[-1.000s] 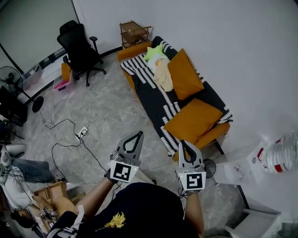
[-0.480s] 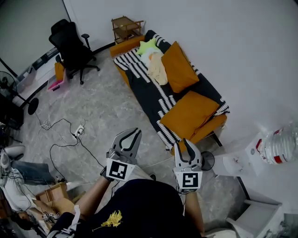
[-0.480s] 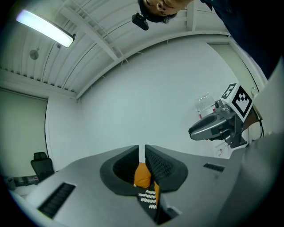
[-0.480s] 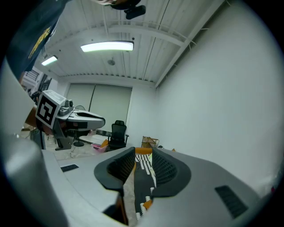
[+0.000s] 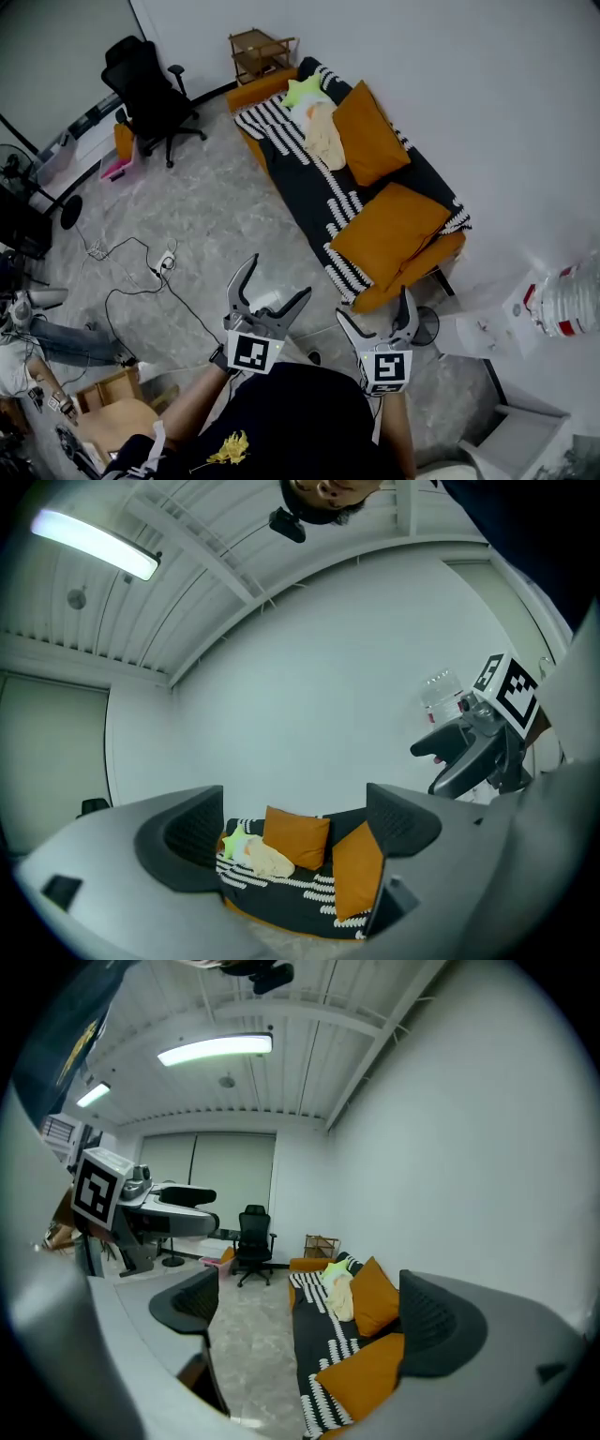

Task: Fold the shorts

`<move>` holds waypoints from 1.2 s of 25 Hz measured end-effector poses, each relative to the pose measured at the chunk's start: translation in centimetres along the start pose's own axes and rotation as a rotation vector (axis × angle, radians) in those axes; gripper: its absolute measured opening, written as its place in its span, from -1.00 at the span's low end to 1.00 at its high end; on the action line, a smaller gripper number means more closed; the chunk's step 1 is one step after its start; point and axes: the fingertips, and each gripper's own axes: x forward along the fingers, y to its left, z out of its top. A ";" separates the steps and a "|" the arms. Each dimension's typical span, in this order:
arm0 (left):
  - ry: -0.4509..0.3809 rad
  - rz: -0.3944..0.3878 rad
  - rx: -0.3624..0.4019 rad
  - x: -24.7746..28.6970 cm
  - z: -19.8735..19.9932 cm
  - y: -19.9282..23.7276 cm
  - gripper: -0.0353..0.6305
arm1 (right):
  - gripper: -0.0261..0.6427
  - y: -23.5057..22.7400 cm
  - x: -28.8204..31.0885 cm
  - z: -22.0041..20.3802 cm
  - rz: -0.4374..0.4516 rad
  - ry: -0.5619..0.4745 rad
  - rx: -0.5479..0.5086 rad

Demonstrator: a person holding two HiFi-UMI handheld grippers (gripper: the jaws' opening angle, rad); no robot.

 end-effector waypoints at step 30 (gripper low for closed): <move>0.122 0.081 -0.147 2.5 -19.1 29.1 0.47 | 0.45 9.8 28.3 0.4 0.033 0.256 -0.108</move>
